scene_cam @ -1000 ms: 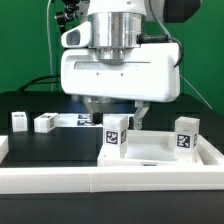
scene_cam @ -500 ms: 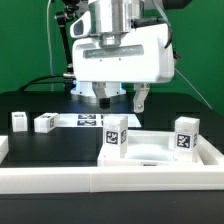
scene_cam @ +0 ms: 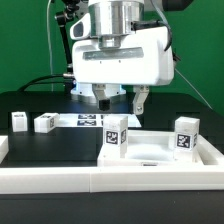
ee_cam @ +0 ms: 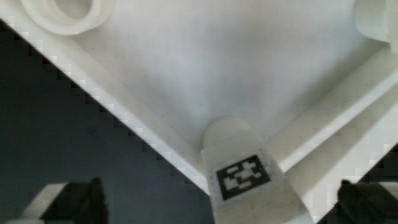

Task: Assemble square table

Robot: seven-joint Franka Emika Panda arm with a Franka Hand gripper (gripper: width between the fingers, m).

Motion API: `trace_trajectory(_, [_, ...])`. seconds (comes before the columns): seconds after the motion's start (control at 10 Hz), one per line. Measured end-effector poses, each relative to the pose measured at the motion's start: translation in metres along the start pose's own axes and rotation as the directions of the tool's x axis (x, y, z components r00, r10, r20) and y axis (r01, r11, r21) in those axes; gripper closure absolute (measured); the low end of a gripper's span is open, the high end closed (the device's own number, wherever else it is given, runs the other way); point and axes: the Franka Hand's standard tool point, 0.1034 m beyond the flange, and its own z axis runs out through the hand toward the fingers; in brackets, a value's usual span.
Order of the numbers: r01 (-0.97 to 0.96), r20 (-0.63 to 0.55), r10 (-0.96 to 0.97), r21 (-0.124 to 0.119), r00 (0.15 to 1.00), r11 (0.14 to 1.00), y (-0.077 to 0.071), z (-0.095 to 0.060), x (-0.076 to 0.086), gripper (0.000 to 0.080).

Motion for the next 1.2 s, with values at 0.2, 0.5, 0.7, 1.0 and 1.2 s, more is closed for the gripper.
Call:
trace_trajectory(0.2, [-0.134, 0.004, 0.134, -0.003, 0.991, 0.991, 0.016, 0.007, -0.019, 0.0151])
trace_trajectory(0.5, [-0.125, 0.003, 0.125, -0.003, 0.992, 0.992, 0.016, 0.007, -0.018, 0.0151])
trace_trajectory(0.7, [-0.256, 0.003, 0.256, -0.017, 0.967, 0.966, 0.030, 0.015, -0.033, 0.0151])
trace_trajectory(1.0, [-0.277, -0.024, 0.277, -0.010, 0.961, 0.961, 0.036, 0.026, -0.042, 0.0151])
trace_trajectory(1.2, [-0.273, -0.023, 0.272, -0.012, 0.962, 0.962, 0.036, 0.027, -0.042, 0.0151])
